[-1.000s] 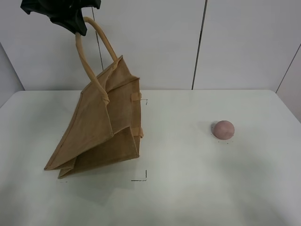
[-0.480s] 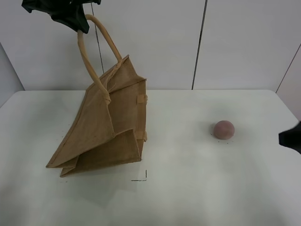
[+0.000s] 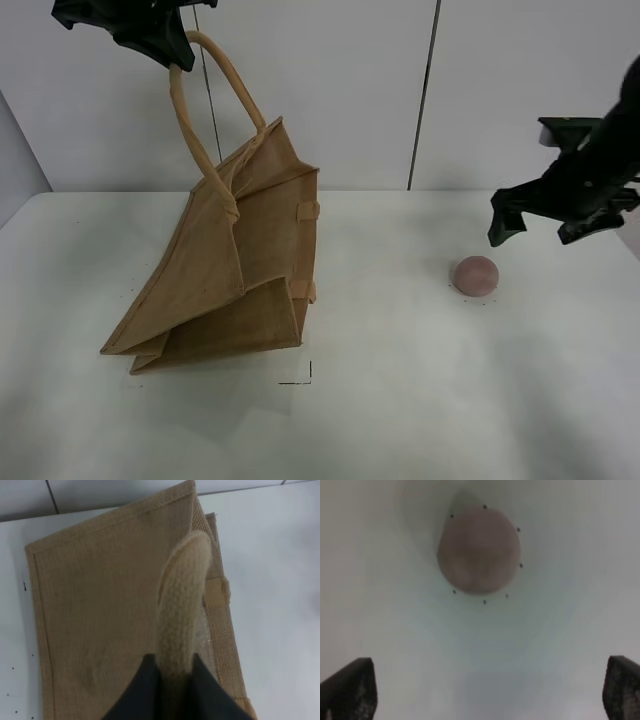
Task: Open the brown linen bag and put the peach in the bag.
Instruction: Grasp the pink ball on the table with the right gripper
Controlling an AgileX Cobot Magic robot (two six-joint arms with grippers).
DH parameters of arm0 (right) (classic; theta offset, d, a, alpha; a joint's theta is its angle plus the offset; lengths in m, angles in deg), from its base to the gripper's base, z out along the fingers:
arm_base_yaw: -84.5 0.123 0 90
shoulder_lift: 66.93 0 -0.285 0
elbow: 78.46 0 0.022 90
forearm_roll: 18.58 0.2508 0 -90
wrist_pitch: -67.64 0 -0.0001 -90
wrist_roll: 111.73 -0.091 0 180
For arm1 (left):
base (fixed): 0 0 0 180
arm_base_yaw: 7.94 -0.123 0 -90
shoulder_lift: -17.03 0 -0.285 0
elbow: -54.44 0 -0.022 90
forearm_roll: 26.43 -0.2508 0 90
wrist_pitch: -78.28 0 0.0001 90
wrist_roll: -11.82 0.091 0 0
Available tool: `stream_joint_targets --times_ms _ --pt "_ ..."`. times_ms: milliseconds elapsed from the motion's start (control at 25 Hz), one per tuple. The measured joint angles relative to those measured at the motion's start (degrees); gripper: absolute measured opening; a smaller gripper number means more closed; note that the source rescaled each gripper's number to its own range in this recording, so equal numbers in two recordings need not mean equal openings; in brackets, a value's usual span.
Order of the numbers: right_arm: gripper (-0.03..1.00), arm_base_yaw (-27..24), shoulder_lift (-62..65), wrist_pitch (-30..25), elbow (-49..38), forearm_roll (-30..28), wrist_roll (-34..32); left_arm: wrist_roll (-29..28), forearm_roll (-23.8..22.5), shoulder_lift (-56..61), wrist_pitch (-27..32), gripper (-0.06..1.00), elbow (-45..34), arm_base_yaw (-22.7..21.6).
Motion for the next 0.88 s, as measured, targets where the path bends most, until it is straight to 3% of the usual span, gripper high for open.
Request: stream_joint_targets --times_ms 200,400,880 --pt "1.00 2.03 -13.50 -6.81 12.23 0.00 -0.88 0.25 0.00 0.00 0.00 0.00 0.00 0.00" --pt "1.00 2.19 -21.58 -8.26 18.91 -1.25 -3.57 0.52 0.00 0.00 0.00 0.00 0.00 0.00" --pt "0.98 2.19 -30.31 -6.39 20.47 -2.35 -4.44 0.63 0.05 0.00 0.00 0.00 0.00 0.00"
